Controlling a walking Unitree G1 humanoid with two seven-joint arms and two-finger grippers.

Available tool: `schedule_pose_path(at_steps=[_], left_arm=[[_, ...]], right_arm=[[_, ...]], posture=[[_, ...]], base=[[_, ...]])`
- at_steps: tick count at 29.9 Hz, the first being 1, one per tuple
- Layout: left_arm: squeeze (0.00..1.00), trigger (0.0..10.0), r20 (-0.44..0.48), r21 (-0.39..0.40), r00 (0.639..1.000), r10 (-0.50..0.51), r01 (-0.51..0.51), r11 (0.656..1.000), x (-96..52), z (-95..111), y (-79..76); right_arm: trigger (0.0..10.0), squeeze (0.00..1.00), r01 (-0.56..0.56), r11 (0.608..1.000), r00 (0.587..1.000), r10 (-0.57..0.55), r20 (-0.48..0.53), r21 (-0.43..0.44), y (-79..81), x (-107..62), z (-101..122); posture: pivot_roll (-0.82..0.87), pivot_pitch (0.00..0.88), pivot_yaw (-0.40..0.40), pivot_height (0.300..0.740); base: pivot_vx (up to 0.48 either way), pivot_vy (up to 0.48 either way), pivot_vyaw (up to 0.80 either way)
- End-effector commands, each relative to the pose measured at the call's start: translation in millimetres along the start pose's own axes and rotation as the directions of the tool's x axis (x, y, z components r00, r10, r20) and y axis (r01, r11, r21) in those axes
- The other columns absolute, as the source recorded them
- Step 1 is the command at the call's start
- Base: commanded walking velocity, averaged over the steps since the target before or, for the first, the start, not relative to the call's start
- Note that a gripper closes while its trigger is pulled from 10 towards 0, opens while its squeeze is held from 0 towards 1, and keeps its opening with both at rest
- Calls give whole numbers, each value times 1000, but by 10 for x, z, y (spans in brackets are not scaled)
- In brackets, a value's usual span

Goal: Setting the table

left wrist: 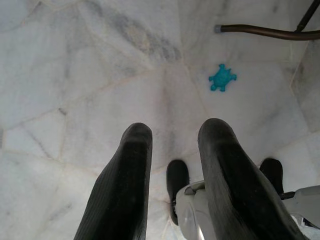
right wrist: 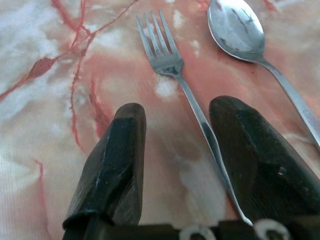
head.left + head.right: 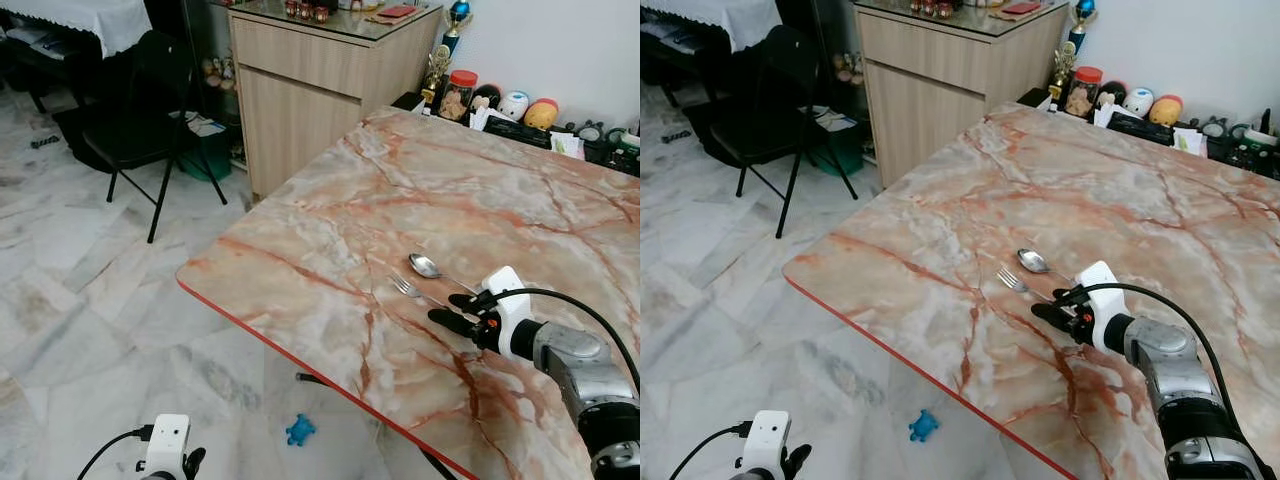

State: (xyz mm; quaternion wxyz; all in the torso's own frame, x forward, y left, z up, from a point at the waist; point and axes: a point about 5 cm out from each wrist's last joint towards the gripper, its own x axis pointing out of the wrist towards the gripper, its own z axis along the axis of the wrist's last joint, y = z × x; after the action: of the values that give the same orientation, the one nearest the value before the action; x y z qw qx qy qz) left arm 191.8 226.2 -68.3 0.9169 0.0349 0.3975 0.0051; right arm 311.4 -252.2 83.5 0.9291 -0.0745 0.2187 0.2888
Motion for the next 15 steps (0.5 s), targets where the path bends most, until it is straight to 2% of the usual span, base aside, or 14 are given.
schedule_pose_path(at_steps=[1,3,15], left_arm=[[0,10000,-30,1,1000,-1,2,1000,-11,-56,5],[0,10000,-31,2,1000,-1,1,1000,-13,-61,6],[0,10000,-37,0,999,2,-2,1000,-19,-81,8]], right_arm=[[10000,0,2,1000,1000,-1,7,-31,-1,5,48],[10000,0,-23,999,1000,24,18,-34,51,45,60],[10000,0,26,998,999,-25,22,-51,41,107,71]], posture=[[116,0,-19,740],[121,0,-20,740],[126,0,-25,740]], base=[[0,0,0],[0,0,0],[0,0,0]])
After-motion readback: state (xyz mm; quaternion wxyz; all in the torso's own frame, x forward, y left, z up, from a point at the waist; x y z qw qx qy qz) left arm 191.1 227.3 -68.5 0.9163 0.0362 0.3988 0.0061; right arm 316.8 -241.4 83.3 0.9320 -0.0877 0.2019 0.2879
